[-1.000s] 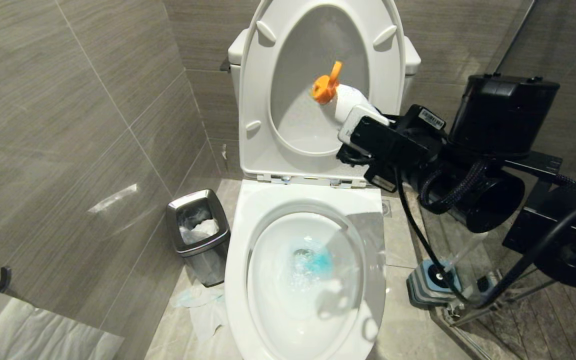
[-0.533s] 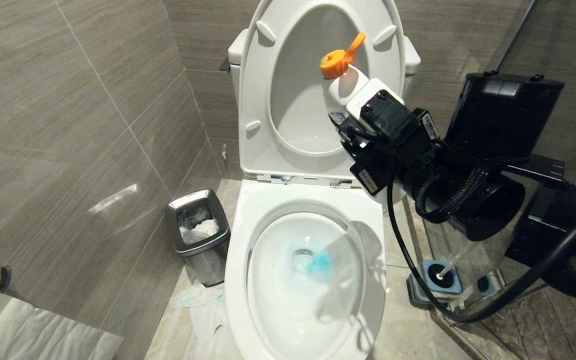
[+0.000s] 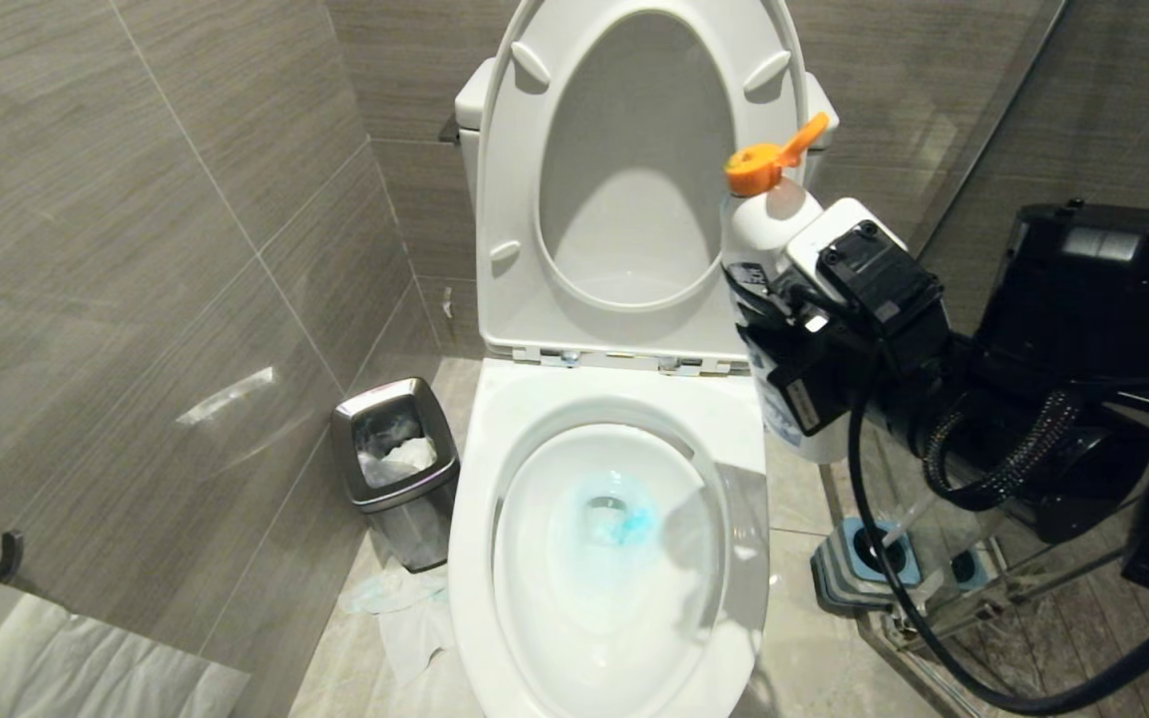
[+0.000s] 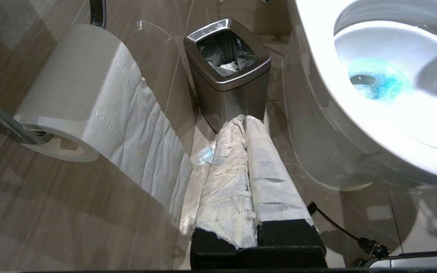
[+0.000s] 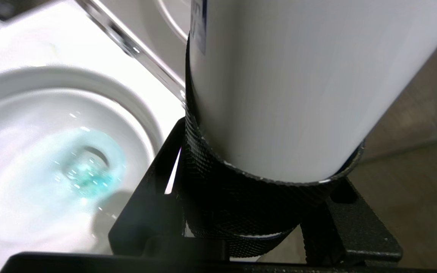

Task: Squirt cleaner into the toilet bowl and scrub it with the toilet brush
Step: Place the cleaning agent on the floor

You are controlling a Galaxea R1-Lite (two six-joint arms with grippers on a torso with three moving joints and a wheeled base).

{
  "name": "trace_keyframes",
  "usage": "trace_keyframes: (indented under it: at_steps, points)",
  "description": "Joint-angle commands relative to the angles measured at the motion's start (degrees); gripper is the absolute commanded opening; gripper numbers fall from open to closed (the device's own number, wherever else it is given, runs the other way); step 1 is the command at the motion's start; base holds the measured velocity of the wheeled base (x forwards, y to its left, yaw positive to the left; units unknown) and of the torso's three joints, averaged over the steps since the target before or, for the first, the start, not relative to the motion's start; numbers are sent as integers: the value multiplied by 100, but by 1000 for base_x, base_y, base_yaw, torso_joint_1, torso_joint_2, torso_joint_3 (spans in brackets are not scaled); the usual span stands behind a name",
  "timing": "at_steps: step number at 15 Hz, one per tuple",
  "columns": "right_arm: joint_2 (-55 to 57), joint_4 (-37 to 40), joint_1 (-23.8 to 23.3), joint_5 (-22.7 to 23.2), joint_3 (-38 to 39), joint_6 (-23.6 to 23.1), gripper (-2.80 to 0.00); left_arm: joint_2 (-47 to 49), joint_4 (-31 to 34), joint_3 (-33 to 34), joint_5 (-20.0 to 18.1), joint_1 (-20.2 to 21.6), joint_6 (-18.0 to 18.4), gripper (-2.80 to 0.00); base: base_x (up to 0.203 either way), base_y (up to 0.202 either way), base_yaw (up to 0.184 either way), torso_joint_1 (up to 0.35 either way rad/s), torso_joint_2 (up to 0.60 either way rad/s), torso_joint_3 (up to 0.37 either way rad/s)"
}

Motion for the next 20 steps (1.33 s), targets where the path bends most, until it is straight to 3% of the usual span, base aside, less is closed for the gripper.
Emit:
trace_keyframes:
  at_steps: [1,7,10,14,20]
  points:
    - [-239,-27,-344,4,293,164,-280,7,0,3,-4,1,9,-280,0,0,0,0,0,0]
    - [-308,-55,-1116,217,533,1146,-280,2,0,9,-1,1,9,-280,0,0,0,0,0,0]
    - [-161,-524,-1403,498,615,1582,-280,9,0,3,0,1,4,-280,0,0,0,0,0,0]
    - [-29,-1094,-1764,763,823,1714,-280,3,0,6,-4,1,12,-280,0,0,0,0,0,0]
    - [-1,-1260,-2569,1083,867,1958,-280,9,0,9,-4,1,9,-280,0,0,0,0,0,0]
